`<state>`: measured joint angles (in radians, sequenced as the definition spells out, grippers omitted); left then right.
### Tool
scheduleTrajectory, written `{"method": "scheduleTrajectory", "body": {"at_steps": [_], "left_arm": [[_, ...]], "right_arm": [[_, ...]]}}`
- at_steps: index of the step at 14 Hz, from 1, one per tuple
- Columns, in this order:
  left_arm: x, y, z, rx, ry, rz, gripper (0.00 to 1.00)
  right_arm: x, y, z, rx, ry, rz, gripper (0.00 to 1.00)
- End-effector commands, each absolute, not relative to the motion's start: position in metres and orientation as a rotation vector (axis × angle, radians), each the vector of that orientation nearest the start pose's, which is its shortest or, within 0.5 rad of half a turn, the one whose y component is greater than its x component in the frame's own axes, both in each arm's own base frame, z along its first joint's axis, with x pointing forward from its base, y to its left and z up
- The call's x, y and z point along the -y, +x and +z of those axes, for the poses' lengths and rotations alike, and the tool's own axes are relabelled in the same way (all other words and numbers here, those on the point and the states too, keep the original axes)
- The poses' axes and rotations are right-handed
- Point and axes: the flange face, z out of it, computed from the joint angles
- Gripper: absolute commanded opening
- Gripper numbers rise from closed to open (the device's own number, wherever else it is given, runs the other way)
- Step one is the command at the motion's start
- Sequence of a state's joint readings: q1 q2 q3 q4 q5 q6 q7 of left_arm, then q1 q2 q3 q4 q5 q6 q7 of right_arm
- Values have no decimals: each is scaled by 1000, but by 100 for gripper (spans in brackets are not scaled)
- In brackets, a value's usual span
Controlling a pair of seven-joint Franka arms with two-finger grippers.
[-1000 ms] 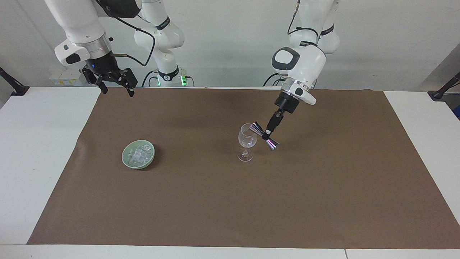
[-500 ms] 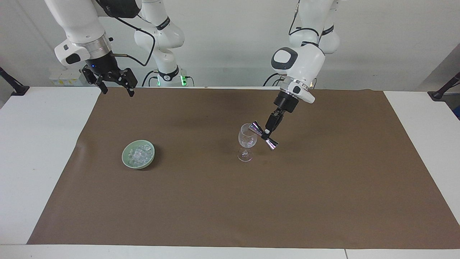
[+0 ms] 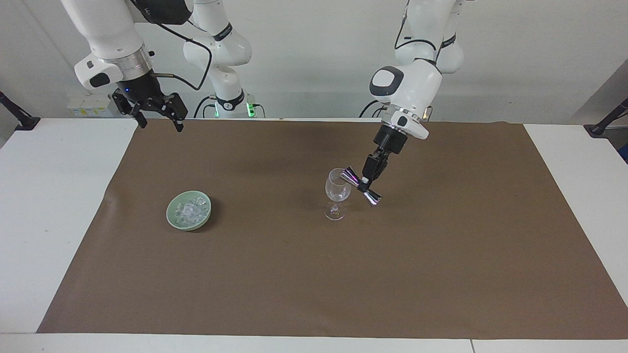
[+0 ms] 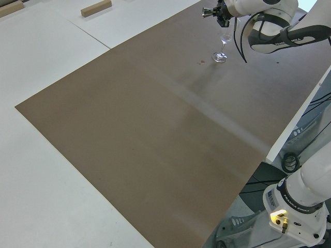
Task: Pour wine and add ice with both arms
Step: 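Tilt the jigger over the wine glass with the left gripper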
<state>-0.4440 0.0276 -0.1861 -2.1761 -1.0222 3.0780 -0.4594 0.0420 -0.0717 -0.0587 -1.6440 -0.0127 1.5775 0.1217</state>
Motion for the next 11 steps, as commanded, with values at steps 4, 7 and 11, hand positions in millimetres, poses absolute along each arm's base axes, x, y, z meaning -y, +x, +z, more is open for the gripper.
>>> {"method": "scheduleTrajectory", "body": {"at_steps": [4,7,11], "left_arm": [[293,498,463,-829,2113,553,0],[296,499,464,-785,2139,587,0],[299,499,467,-722,2171,622,0]], "right_arm": [[12,524,631,-173,-3128,-4,100],[13,524,631,-173,-3130,-4,100],[12,524,631,-173,-3128,-4,100]]}}
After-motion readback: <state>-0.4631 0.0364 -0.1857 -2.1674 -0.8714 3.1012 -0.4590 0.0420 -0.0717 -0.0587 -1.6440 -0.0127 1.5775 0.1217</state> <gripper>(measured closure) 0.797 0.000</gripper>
